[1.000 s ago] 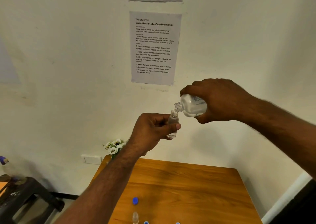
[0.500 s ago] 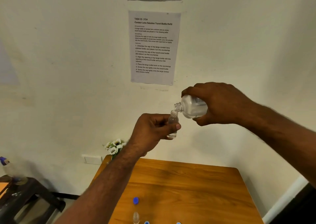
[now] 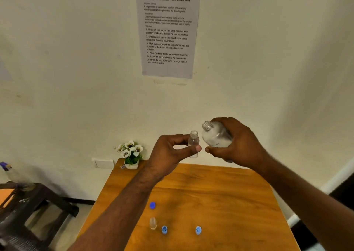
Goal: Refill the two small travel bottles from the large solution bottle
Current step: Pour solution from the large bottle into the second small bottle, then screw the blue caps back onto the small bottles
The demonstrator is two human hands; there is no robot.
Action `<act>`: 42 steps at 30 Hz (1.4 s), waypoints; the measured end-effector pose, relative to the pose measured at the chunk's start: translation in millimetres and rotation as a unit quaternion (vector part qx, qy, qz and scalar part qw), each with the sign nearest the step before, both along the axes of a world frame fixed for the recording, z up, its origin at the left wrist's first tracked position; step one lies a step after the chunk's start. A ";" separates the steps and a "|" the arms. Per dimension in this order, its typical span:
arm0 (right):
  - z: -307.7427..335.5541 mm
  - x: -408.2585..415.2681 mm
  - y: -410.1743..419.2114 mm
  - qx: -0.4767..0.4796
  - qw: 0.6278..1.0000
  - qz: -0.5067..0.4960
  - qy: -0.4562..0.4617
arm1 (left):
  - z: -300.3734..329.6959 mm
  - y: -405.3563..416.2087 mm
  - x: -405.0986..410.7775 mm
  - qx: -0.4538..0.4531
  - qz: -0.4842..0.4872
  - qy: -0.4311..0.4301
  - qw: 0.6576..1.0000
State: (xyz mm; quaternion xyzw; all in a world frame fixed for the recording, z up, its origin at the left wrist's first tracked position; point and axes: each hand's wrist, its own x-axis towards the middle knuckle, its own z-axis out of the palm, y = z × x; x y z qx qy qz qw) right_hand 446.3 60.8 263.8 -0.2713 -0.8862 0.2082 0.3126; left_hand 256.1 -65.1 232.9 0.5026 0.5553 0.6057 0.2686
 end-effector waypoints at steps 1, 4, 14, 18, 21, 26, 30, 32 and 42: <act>-13.4 2.9 -0.8 -0.024 1.000 -0.002 0.010 | -11.9 -0.8 1.9 -0.012 0.007 0.002 1.000; -49.6 11.4 -5.2 -0.070 0.997 -0.016 0.025 | -53.8 -2.8 8.1 -0.055 0.027 -0.010 0.998; -147.0 45.9 -16.9 -0.173 0.982 -0.069 -0.025 | -213.1 -18.6 32.6 -0.227 0.062 0.000 0.972; -184.5 58.5 -21.7 -0.201 0.975 -0.088 -0.048 | -265.0 -18.8 43.9 -0.292 0.061 0.030 0.954; -206.2 69.6 -25.7 -0.218 0.969 -0.098 -0.063 | -293.4 -18.4 50.9 -0.328 0.050 0.052 0.942; -226.1 83.8 -30.2 -0.242 0.962 -0.102 -0.069 | -323.5 -16.4 58.3 -0.361 0.049 0.091 0.927; -231.6 88.2 -27.2 -0.258 0.960 -0.087 -0.058 | -333.2 -13.0 60.8 -0.363 0.062 0.101 0.924; -233.2 89.1 -24.0 -0.260 0.960 -0.079 -0.059 | -337.5 -11.5 62.0 -0.362 0.068 0.105 0.924; -237.8 80.6 -10.1 -0.266 0.960 -0.042 -0.073 | -347.8 -10.1 61.0 -0.369 0.084 0.096 0.921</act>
